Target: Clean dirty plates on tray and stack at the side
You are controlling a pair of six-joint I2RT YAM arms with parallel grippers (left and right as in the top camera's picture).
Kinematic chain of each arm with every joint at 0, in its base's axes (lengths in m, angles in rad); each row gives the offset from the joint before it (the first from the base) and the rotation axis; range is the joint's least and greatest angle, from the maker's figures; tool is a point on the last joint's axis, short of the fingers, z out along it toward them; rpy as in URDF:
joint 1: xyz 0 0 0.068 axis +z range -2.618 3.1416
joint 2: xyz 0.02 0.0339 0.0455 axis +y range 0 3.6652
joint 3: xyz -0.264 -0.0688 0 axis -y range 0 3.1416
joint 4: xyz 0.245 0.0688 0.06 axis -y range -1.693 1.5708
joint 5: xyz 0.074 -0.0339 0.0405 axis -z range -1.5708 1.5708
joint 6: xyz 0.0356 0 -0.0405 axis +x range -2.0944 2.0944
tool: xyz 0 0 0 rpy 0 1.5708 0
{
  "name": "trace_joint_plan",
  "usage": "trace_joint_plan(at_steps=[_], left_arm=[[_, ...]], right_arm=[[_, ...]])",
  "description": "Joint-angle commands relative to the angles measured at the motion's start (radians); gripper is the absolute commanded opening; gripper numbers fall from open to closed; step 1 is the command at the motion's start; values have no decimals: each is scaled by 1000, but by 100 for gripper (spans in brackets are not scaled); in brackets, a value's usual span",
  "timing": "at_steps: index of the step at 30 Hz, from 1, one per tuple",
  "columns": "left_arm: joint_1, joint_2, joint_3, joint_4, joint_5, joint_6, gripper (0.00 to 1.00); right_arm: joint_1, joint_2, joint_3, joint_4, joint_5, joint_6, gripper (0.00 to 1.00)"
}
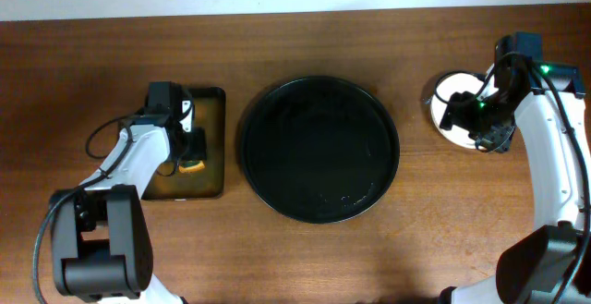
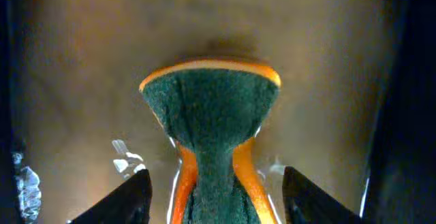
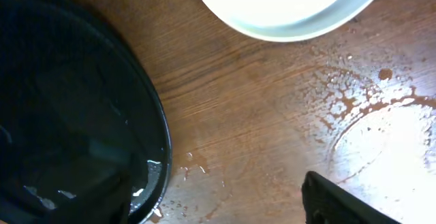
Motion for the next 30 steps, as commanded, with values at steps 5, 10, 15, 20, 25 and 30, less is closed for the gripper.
trace_joint_plan(at_steps=[5, 10, 15, 20, 25, 30], left_arm=[[-3, -269, 95, -222, 3, -90, 99], [-3, -275, 93, -488, 117, -108, 99], [-14, -581, -114, -378, 132, -73, 99], [-103, -1059, -382, -227, 132, -60, 99], [-103, -1139, -418, -236, 132, -60, 99], [-103, -1139, -418, -236, 132, -60, 99]], right_arm=[[159, 1, 12, 228, -6, -218, 99], [195, -10, 12, 22, -5, -205, 99], [195, -431, -340, 196, -5, -205, 99], [195, -880, -549, 242, 2, -206, 99], [195, -912, -549, 216, 2, -206, 99], [195, -848, -549, 216, 2, -206, 99]])
